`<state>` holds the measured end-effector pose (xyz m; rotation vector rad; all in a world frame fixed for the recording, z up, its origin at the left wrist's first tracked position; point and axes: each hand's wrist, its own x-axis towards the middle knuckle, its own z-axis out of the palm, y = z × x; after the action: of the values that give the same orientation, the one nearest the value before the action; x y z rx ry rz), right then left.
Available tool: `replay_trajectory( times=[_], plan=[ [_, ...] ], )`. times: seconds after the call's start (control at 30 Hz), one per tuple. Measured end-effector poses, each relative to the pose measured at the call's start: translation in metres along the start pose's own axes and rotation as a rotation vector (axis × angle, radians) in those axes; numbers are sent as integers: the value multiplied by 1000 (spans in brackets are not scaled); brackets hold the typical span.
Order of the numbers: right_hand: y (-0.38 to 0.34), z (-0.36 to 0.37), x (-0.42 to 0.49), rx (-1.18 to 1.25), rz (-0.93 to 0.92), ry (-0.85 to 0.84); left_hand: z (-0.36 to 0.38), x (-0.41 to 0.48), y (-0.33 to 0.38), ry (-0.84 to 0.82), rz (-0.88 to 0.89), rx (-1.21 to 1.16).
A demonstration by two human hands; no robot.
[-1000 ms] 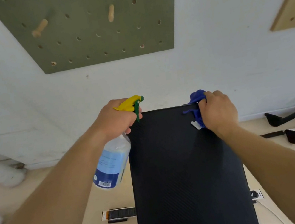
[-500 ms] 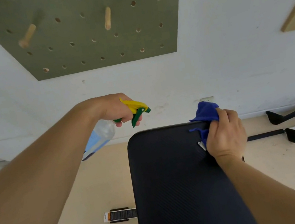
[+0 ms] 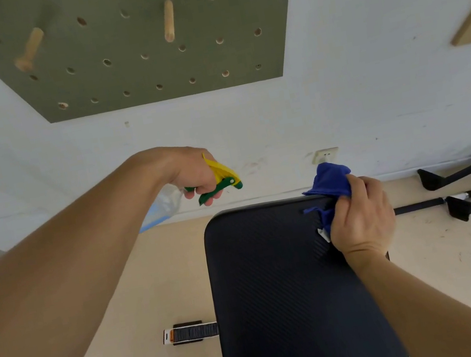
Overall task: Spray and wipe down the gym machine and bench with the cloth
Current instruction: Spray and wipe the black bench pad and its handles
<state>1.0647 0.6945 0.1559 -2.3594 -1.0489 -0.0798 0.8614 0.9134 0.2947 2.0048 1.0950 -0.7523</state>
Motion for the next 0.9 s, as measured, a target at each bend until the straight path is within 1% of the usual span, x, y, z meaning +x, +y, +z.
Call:
replay_trajectory(
  times=[0.1, 0.23, 0.4, 0.47, 0.57, 0.63, 0.77, 0.83, 0.9],
  plan=[
    [-2, -1, -1, 6, 3, -1, -1, 4, 20, -6, 62, -11],
    [-1, 0, -1, 0, 2, -13, 5, 18, 52, -24, 121, 48],
    [6, 3, 1, -6, 9, -27, 17, 29, 70, -9, 93, 183],
    [7, 4, 1, -7, 6, -30, 18, 29, 68, 12, 88, 175],
    [10, 4, 1, -8, -5, -13, 18, 20, 53, 68, 98, 75],
    [11, 4, 1, -3, -7, -8, 22, 8, 39, 143, 107, -48],
    [10, 0, 1, 9, -30, -79, 50, -24, 8, 451, 90, -379],
    [14, -8, 8, -30, -131, -136, 71, -40, -7, 593, 84, -495],
    [18, -17, 26, -154, -271, -244, 90, -49, -20, 682, 77, -593]
  ],
)
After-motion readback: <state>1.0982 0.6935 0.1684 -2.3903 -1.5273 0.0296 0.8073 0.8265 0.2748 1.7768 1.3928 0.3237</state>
